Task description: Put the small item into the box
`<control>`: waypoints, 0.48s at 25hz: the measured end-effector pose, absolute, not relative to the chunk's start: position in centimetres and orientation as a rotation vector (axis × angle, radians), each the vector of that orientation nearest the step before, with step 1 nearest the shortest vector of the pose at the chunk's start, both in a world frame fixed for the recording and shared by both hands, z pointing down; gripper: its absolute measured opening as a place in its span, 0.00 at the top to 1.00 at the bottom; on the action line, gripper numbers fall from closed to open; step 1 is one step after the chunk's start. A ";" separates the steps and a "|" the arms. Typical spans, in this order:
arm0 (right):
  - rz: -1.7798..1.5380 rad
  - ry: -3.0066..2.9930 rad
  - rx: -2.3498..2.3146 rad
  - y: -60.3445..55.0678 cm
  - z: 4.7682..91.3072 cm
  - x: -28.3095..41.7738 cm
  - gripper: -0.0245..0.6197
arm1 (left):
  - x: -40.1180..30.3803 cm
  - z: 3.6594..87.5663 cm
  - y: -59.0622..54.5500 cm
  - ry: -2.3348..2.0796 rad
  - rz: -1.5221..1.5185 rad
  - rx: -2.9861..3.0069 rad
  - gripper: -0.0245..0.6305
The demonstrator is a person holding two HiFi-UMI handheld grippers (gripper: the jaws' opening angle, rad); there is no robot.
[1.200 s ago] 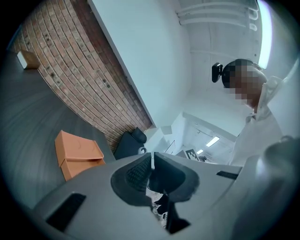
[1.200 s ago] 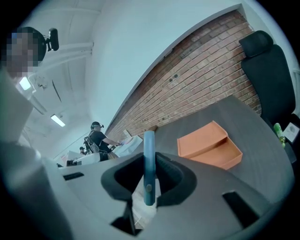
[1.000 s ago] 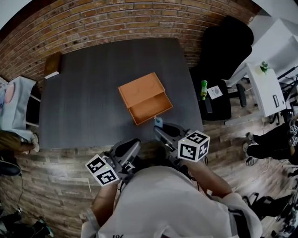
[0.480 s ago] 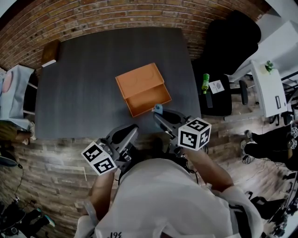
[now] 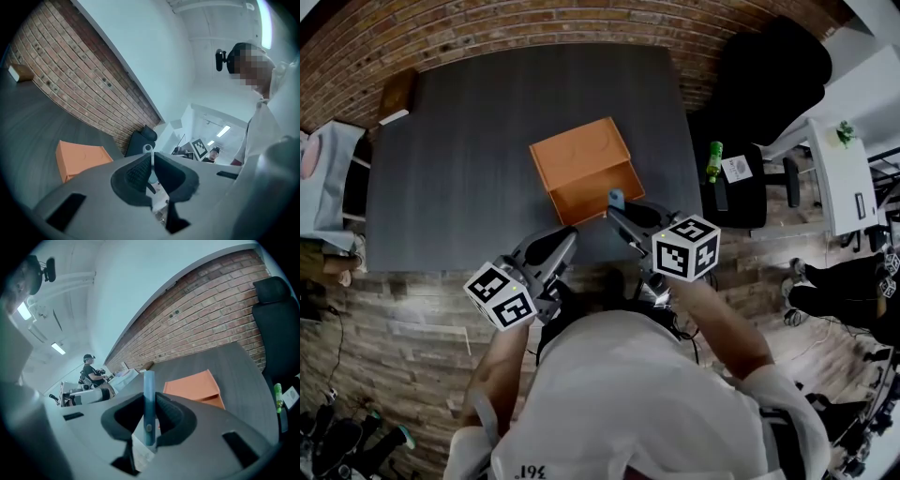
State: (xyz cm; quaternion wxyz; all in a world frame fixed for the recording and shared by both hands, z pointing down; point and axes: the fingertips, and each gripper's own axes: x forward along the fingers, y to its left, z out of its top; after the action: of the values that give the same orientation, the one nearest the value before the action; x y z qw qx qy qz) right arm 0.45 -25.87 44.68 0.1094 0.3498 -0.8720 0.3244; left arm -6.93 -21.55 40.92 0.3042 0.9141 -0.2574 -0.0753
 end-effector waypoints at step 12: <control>0.813 -2.432 0.993 -29.8 49.5 0.1 0.83 | -5.9 46.3 -25.1 -0.745 -0.005 2.424 0.92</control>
State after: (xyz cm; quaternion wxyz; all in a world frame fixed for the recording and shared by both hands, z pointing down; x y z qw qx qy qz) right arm 0.12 -29.85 49.45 0.1947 0.3542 -0.8674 0.2901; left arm -5.85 -25.13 46.30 0.2983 0.9124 -0.2803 -0.0019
